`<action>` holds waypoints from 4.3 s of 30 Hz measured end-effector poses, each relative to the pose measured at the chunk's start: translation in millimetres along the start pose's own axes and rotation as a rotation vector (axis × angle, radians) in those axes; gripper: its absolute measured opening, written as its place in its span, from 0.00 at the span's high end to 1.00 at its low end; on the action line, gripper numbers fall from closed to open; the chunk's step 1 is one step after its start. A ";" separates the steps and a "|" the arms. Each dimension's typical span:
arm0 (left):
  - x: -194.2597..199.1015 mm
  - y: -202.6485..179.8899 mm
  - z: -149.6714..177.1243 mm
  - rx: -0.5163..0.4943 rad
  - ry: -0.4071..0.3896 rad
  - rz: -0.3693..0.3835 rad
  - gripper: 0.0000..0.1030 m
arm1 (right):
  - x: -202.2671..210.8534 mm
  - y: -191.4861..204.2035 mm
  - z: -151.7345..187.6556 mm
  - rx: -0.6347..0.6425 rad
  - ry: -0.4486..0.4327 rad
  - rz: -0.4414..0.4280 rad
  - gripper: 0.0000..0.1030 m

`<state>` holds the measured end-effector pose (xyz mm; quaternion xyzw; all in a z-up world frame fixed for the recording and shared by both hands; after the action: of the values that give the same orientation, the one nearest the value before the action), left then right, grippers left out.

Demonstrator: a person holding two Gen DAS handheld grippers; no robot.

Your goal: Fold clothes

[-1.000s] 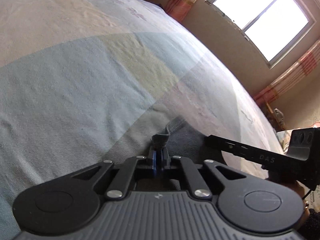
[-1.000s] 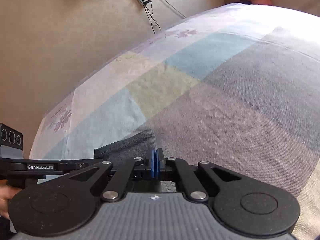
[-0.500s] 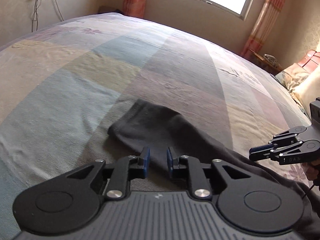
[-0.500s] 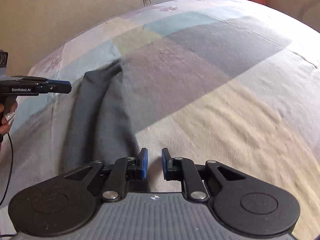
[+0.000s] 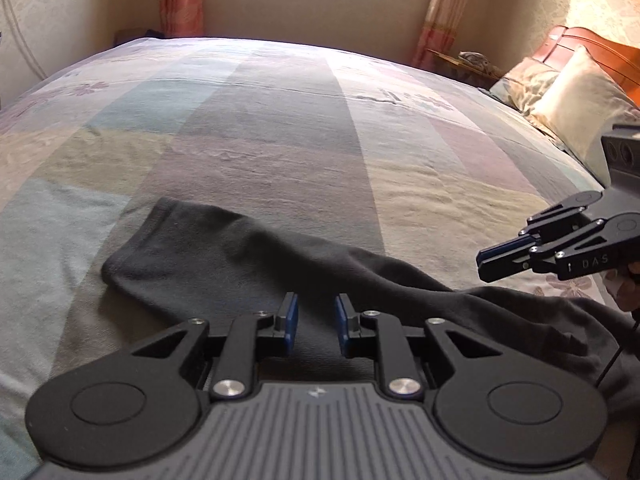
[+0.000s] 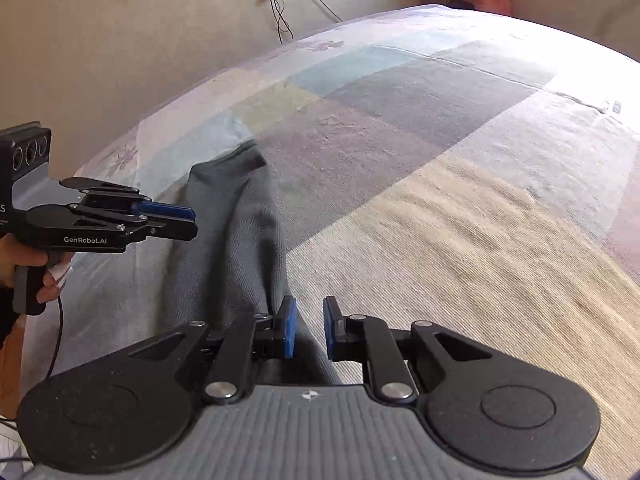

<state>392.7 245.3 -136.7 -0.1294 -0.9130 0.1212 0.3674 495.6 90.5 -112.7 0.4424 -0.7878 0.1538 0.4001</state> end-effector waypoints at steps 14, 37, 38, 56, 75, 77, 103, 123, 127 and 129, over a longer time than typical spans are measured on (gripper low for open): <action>-7.9 -6.7 12.4 0.026 0.193 -0.027 0.78 | 9.8 -24.1 15.1 -0.083 -0.051 0.210 0.98; 19.2 -133.4 43.7 -0.178 0.275 -0.039 0.54 | 143.9 55.2 147.0 -0.308 0.043 0.170 0.75; 22.5 -142.5 44.9 -0.189 0.271 -0.024 0.53 | 159.7 43.8 150.2 -0.310 0.022 0.198 0.75; 6.3 -254.4 102.2 -0.106 0.206 0.135 0.41 | 325.0 -164.0 372.2 -0.685 -0.060 0.630 0.59; -1.2 -287.0 116.5 -0.099 0.213 0.128 0.40 | 283.4 -125.2 355.6 -0.350 -0.098 0.649 0.85; 0.7 -287.6 118.6 -0.098 0.215 0.124 0.40 | 296.0 -129.0 353.3 -0.407 -0.158 0.663 0.90; -3.3 -290.3 86.1 -0.136 0.161 0.178 0.35 | 234.0 -101.2 261.1 -0.351 -0.150 0.482 0.83; -92.5 -284.8 82.4 -0.189 0.283 0.296 0.35 | 233.0 -85.2 262.4 -0.476 -0.071 0.196 0.83; -80.3 -274.5 88.5 -0.175 0.287 0.304 0.34 | 231.2 -109.8 236.8 -0.400 -0.135 0.275 0.79; -77.3 -270.1 89.1 -0.161 0.287 0.309 0.34 | 218.8 -119.4 228.2 -0.302 -0.103 0.326 0.74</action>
<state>344.1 -44.2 -163.1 -0.3123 -0.8275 0.0832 0.4591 417.6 -238.1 -102.7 0.2514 -0.8823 0.0738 0.3910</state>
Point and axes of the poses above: each gripper's, at about its wrist camera, not at the fingertips, and x roughly against the way its jaws point, y to its left, z to its underside, the point moved 6 cm from there along -x, roughly the way its jaws point, and after that the axes turned 14 degrees about z, right-handed, at the moved point
